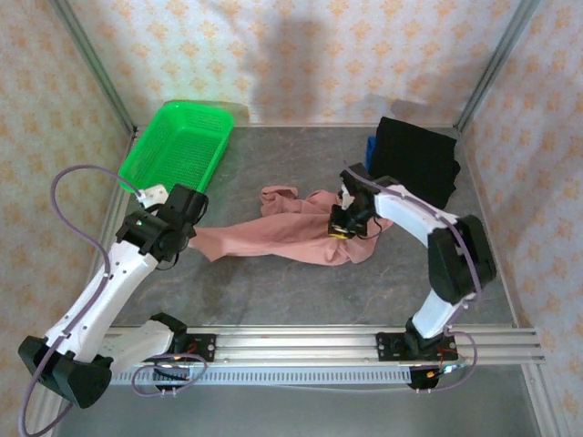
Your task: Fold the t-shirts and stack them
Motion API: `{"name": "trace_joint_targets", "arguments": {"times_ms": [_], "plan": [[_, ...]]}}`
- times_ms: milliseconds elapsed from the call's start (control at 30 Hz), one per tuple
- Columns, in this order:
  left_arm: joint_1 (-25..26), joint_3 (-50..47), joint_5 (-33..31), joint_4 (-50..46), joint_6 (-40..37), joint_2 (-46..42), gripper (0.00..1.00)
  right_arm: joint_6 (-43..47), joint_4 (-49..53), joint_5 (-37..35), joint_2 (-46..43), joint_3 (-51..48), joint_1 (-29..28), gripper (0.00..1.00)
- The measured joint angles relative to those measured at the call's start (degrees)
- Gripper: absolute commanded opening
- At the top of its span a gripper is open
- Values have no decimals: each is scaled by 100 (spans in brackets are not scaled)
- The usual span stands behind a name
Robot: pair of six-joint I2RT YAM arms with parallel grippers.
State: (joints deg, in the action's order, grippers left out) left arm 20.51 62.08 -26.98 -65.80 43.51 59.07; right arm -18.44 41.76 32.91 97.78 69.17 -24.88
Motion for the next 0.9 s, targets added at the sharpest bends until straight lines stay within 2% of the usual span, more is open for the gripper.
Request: {"name": "trace_joint_targets", "arguments": {"times_ms": [33, 133, 200, 333, 433, 600, 733, 900], "plan": [[-39, -76, -11, -4, 20, 0, 0, -2, -50, -2, 31, 81, -17, 46], [-81, -260, -15, -24, 79, 0, 0, 11, -85, -81, -245, 101, 61, 60], [-92, -378, -9, -20, 125, -2, 0, -22, -24, -162, -640, 17, 267, 63], [-107, -535, 76, 55, 151, -2, 0, -42, 151, -315, -1582, -501, 1228, 61], [-107, -557, 212, 221, 151, 7, 0, -87, 205, -356, -1703, -1043, 1746, 59], [-107, -557, 361, 415, 149, 164, 0, -337, -42, -199, -1307, -1860, 1679, 56], [-107, -557, 424, 494, 146, 221, 0, -564, -459, -140, -1080, -2087, 1679, 52], [-107, -557, 426, 503, 144, 216, 0, -916, -1283, 15, -807, -2173, 1679, 40]]}}
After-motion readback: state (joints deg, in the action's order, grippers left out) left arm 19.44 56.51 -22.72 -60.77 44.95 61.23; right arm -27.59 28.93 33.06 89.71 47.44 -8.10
